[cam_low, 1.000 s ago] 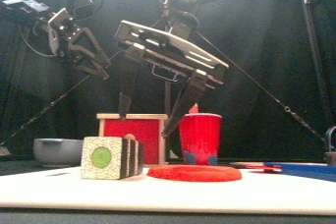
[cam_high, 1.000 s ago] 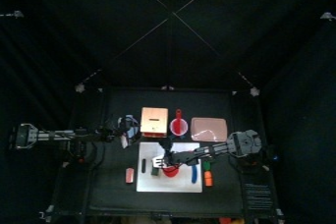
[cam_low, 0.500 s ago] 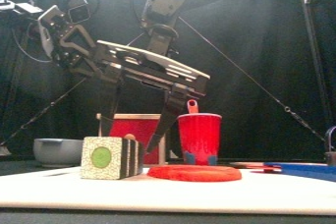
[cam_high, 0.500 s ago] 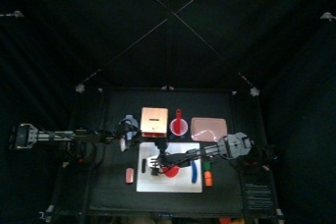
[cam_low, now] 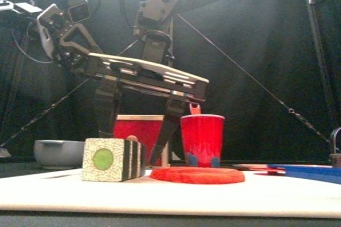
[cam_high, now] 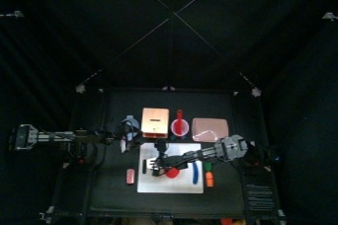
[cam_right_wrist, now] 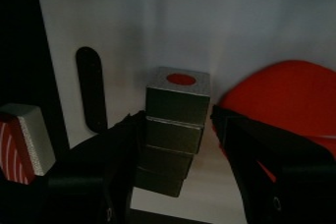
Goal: Place sushi roll on plate
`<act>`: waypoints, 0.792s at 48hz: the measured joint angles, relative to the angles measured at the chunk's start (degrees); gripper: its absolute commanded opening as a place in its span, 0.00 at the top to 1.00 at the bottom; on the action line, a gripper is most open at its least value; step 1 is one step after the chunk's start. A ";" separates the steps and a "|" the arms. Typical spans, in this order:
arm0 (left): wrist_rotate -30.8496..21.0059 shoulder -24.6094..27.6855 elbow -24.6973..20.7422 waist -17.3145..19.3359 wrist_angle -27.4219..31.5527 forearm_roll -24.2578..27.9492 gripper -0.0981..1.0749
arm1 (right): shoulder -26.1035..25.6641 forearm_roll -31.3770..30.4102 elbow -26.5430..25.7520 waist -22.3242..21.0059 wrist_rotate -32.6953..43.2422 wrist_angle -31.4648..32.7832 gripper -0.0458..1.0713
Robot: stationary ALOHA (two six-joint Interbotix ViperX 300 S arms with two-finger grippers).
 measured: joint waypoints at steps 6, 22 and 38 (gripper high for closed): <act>0.09 -0.26 0.18 0.00 0.18 -0.18 0.10 | 0.44 0.35 -0.70 0.00 0.00 0.00 0.33; 0.26 -3.25 1.41 0.35 0.88 -3.25 0.10 | -2.29 -3.78 -1.05 0.09 -1.76 2.90 0.33; 0.35 -3.34 1.41 0.44 1.05 -7.03 0.10 | -16.17 -2.20 9.32 -0.26 -8.00 9.84 0.33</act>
